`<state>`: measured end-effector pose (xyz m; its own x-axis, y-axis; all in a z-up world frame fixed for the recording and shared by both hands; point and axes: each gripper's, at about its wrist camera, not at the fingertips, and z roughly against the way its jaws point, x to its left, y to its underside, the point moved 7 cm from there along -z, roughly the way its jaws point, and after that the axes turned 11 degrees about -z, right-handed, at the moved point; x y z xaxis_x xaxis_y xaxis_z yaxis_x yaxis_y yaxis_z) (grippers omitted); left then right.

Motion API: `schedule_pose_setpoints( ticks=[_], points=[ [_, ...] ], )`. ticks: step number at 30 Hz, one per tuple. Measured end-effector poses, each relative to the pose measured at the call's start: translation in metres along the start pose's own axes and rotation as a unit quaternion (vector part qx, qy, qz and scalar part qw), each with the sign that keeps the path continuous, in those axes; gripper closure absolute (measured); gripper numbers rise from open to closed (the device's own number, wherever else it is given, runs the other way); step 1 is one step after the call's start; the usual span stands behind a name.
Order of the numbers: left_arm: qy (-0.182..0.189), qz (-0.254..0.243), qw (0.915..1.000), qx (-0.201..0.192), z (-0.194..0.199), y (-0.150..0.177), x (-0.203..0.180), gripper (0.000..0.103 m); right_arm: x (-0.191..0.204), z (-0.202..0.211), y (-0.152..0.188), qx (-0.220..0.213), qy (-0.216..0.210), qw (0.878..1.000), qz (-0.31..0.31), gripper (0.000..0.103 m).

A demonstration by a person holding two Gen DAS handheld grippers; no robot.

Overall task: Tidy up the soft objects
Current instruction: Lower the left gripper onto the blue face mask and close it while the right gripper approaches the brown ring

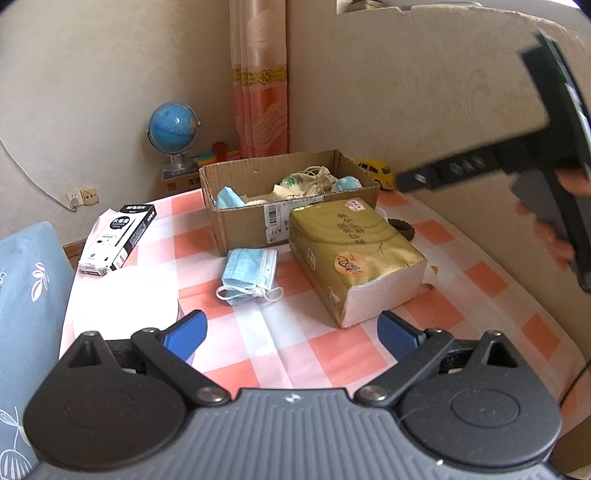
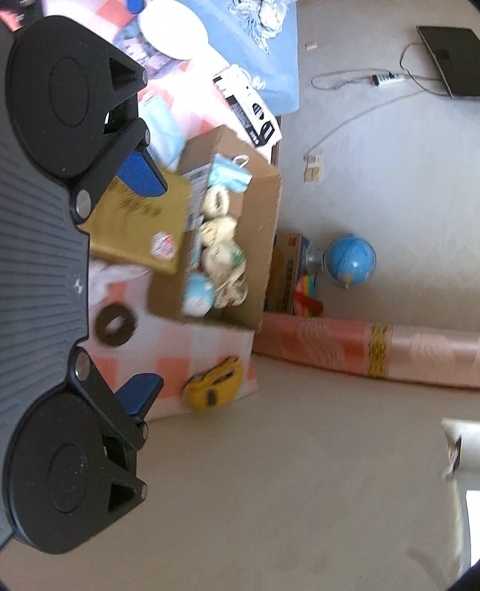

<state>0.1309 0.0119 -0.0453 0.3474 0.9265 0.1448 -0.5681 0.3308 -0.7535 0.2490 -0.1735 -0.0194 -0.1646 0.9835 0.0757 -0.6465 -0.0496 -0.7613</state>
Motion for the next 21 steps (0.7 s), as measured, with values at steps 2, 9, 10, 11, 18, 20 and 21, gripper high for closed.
schedule_pose_setpoints(
  ticks=[2,9,10,11,18,20,21],
  points=[
    [0.001,-0.002,1.0,0.003,-0.001,0.001,-0.001,0.005,-0.01,0.006,0.013,0.003,-0.003,1.0,-0.016,0.0],
    [0.01,-0.009,0.9998,0.011,-0.007,0.001,-0.011,0.005,-0.032,0.005,0.064,0.038,0.009,0.998,-0.04,0.0],
    [0.011,-0.012,0.9998,0.013,-0.008,0.001,-0.013,0.005,-0.034,0.003,0.071,0.044,0.015,0.998,-0.04,0.0],
    [0.013,-0.014,0.9997,0.014,-0.009,0.001,-0.014,0.005,-0.035,0.001,0.079,0.052,0.018,0.998,-0.041,0.0],
    [0.014,-0.02,0.9994,0.026,-0.017,0.0,-0.021,0.005,-0.041,-0.017,0.115,0.09,0.029,0.995,-0.044,0.0],
    [0.015,-0.02,0.9992,0.03,-0.02,0.0,-0.022,0.005,-0.04,-0.021,0.12,0.097,0.027,0.994,-0.041,0.0],
    [0.015,-0.021,0.9992,0.031,-0.021,0.0,-0.022,0.005,-0.04,-0.023,0.121,0.101,0.026,0.994,-0.039,0.0]
  ],
)
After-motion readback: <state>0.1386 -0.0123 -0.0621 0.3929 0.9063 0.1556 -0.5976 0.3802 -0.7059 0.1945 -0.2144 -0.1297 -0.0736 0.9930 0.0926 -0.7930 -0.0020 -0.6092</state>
